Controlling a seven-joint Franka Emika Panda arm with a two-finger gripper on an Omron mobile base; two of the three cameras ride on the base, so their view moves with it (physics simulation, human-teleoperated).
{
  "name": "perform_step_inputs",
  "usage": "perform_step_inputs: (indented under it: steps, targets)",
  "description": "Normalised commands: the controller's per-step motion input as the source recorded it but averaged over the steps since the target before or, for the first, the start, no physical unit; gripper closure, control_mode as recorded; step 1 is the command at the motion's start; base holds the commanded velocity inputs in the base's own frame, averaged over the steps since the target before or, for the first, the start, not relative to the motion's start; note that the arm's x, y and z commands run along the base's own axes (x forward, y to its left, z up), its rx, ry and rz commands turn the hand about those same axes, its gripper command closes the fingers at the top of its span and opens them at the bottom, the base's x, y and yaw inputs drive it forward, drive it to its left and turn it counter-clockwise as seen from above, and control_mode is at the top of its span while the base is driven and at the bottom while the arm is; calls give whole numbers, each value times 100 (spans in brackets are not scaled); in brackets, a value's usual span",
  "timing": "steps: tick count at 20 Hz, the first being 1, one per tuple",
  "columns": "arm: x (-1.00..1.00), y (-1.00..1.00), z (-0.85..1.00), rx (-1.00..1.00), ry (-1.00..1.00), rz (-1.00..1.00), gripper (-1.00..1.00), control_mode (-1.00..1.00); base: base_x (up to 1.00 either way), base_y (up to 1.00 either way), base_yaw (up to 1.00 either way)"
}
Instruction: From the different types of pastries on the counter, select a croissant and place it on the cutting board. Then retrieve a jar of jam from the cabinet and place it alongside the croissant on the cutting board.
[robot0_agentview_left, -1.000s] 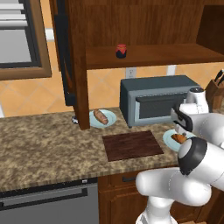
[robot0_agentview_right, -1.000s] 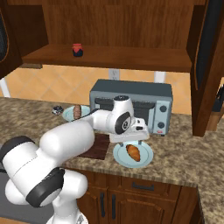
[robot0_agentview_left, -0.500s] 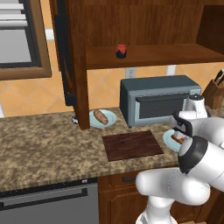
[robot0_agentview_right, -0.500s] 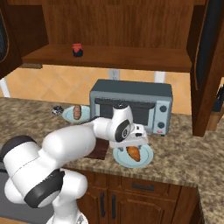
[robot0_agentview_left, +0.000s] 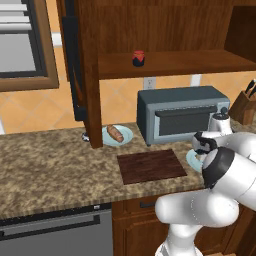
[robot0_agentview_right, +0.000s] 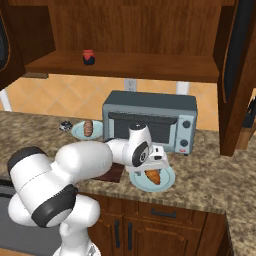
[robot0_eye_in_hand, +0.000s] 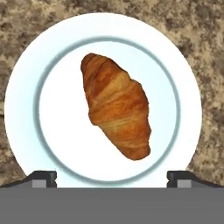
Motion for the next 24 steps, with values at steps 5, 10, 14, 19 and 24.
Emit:
perform_step_inputs:
  steps: [5, 10, 14, 19, 24]
  targets:
    - [22, 0, -13, 0, 0, 0, -100, -100, 0, 0, 0]
    - [27, 0, -14, 1, -1, 0, -100, -100, 0, 0, 0]
    - [24, -4, -12, 0, 0, 0, -100, -100, 0, 0, 0]
    - [8, -3, -18, 0, 0, 0, -100, -100, 0, 0, 0]
    - [0, 0, -37, -1, 0, 0, 100, -100, 0, 0, 0]
